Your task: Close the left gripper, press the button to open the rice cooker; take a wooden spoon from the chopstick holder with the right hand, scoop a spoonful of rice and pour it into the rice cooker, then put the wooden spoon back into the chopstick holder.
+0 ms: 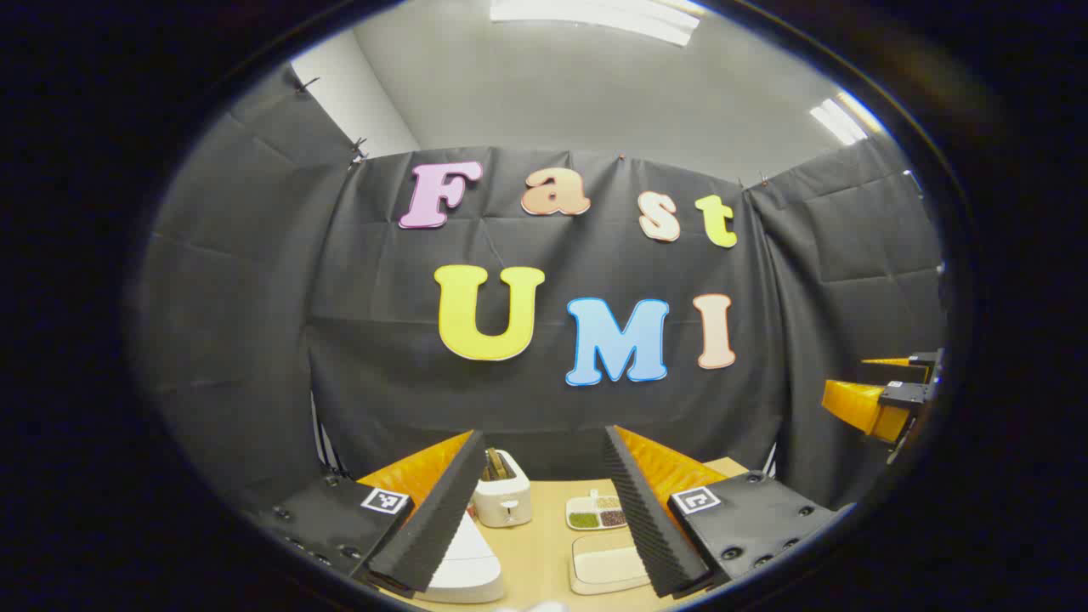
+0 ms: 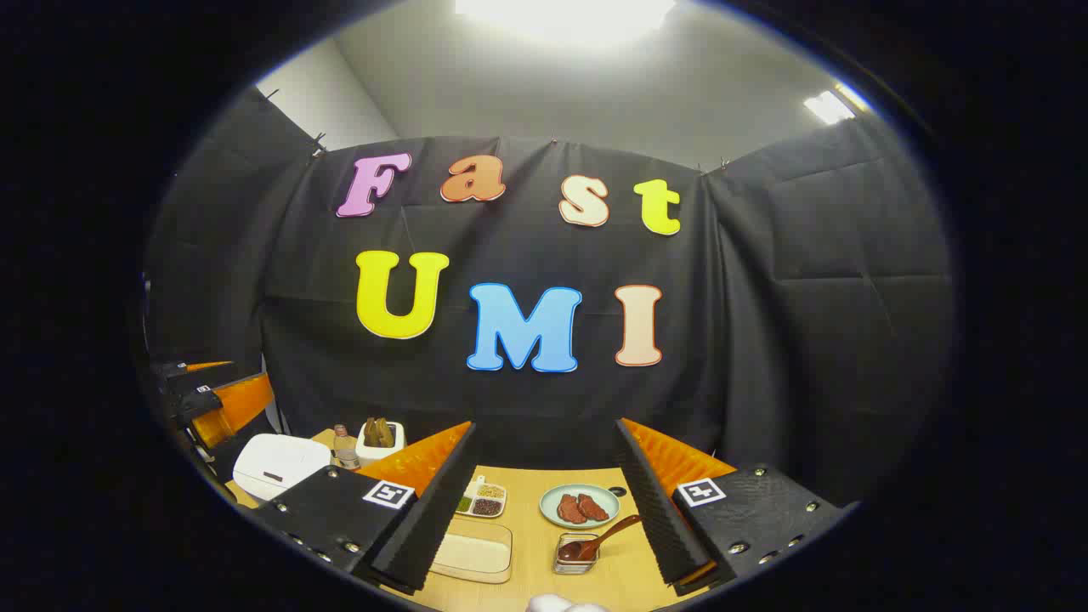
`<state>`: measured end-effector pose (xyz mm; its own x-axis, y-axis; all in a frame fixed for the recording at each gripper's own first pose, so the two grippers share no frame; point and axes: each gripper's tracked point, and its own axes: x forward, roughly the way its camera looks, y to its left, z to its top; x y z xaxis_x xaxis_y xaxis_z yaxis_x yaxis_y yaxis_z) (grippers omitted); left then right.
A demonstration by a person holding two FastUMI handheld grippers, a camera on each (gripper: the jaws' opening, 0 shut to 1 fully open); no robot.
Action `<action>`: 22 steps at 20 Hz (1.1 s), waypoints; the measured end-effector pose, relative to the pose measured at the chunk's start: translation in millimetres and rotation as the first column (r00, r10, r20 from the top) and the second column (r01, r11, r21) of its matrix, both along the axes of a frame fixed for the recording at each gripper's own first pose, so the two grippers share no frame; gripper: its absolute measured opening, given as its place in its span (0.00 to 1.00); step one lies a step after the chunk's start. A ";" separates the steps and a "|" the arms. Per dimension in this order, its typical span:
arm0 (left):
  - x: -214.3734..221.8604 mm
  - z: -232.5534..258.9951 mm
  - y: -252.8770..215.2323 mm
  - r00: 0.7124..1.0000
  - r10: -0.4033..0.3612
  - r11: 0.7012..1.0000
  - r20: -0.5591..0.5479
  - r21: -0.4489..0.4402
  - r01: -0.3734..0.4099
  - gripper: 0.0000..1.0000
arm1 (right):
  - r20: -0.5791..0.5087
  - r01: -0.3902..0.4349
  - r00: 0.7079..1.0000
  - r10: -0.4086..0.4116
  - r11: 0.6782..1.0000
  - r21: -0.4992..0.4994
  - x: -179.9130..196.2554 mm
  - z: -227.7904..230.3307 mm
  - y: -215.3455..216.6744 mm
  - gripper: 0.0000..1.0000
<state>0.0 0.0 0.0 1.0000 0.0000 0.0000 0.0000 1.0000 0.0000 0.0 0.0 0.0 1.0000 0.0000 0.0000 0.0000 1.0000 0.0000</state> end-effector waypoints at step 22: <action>1.5 3.1 11.9 0.999 0.038 0.998 -0.013 0.042 -0.037 0.93 | -0.023 -0.024 0.999 0.025 0.999 0.034 5.2 -6.7 5.7 0.96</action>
